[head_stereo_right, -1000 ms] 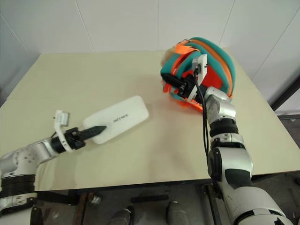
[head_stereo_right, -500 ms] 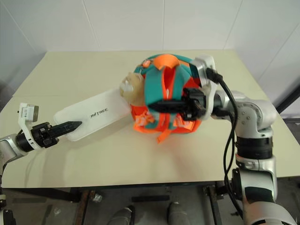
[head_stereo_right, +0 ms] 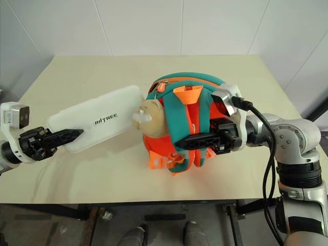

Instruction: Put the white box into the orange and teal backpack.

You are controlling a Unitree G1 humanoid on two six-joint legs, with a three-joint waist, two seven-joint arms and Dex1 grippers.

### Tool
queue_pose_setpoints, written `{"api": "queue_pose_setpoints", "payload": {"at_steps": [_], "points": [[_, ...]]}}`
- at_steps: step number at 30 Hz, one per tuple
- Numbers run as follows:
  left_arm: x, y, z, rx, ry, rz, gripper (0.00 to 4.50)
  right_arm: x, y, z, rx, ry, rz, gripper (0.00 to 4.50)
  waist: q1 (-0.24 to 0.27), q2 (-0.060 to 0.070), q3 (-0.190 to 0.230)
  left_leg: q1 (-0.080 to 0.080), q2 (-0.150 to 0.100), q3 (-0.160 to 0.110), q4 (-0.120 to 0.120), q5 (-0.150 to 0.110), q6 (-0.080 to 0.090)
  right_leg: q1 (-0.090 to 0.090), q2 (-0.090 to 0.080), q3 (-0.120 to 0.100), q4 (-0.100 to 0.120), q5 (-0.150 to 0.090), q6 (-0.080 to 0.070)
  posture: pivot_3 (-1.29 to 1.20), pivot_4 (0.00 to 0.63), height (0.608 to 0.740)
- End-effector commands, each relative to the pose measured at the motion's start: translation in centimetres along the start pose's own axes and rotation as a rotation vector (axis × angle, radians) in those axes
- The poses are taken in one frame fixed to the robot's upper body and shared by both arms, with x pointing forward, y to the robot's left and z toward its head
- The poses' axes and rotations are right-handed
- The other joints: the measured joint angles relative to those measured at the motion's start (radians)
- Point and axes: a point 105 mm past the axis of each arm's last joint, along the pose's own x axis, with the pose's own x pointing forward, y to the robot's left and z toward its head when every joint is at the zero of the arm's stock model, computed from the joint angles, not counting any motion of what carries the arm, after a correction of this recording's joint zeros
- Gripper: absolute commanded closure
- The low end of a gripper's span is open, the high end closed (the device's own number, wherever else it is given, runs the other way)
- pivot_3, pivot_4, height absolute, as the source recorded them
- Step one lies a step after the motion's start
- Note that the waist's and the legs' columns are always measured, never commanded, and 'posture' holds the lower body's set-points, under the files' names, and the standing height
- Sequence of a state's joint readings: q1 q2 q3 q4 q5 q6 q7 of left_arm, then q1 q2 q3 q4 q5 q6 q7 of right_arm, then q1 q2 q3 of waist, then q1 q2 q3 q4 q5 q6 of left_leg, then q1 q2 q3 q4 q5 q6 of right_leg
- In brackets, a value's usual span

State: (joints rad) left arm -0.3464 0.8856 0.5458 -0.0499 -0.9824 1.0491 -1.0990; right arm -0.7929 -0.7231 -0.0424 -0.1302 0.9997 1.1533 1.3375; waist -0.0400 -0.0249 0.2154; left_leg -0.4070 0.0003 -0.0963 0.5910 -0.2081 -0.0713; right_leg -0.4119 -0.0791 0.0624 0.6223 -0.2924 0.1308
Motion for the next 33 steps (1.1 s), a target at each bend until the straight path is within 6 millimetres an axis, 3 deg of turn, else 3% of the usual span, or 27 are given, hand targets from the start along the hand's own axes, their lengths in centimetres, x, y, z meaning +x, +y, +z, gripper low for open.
{"api": "queue_pose_setpoints", "payload": {"at_steps": [1,6,13,17,21,25,33], "points": [[0.2,-2.7,1.6,0.115,-0.008,-0.1,3.25,0.0,0.4,0.6,-0.053,0.005,0.019,4.49,0.002,0.0,0.0,0.0,0.0,0.0,0.0,0.0,0.0,0.0,0.0,0.0,0.0,0.0,0.0,0.0,0.15,0.74],[1.2,-3.4,1.3,0.173,0.079,-0.133,3.25,0.2,0.1,0.4,-0.053,0.01,0.026,4.49,0.004,0.0,0.0,0.0,0.0,0.0,0.0,-0.001,0.0,0.0,0.0,0.0,0.0,0.0,0.0,0.0,0.15,0.74],[3.5,-0.3,0.9,0.243,0.232,-0.042,3.25,0.5,0.0,0.3,-0.06,0.019,0.035,4.49,0.012,0.0,0.0,0.0,0.0,0.0,0.001,0.0,0.0,0.001,0.001,0.0,0.0,0.0,0.0,0.0,0.15,0.74],[5.9,0.9,1.4,0.332,0.322,-0.023,3.25,0.7,0.0,0.2,-0.063,0.022,0.039,4.49,0.011,-0.001,0.0,-0.001,0.0,0.0,0.001,-0.001,0.0,0.001,0.001,0.0,-0.001,0.0,0.001,0.0,0.15,0.74],[10.2,1.1,1.6,0.452,0.428,-0.078,3.25,0.8,0.0,-0.1,-0.069,0.023,0.034,4.49,0.015,-0.001,0.0,-0.001,0.0,0.0,0.002,-0.001,0.001,0.001,0.001,-0.001,0.0,0.0,0.002,0.0,0.15,0.74],[13.5,0.1,1.9,0.403,0.409,-0.192,3.25,1.0,0.2,-0.3,-0.074,0.02,0.032,4.49,0.009,-0.001,0.0,-0.002,-0.001,-0.001,0.004,-0.001,0.001,0.001,0.001,-0.001,0.0,0.001,0.003,0.0,0.15,0.74],[18.8,0.7,0.5,0.397,0.42,-0.284,3.25,1.4,0.4,-0.6,-0.087,0.003,0.01,4.49,0.008,-0.001,0.0,-0.002,-0.001,-0.001,0.004,-0.001,0.001,0.0,0.001,0.0,0.004,-0.001,0.004,0.0,0.15,0.74]]}}
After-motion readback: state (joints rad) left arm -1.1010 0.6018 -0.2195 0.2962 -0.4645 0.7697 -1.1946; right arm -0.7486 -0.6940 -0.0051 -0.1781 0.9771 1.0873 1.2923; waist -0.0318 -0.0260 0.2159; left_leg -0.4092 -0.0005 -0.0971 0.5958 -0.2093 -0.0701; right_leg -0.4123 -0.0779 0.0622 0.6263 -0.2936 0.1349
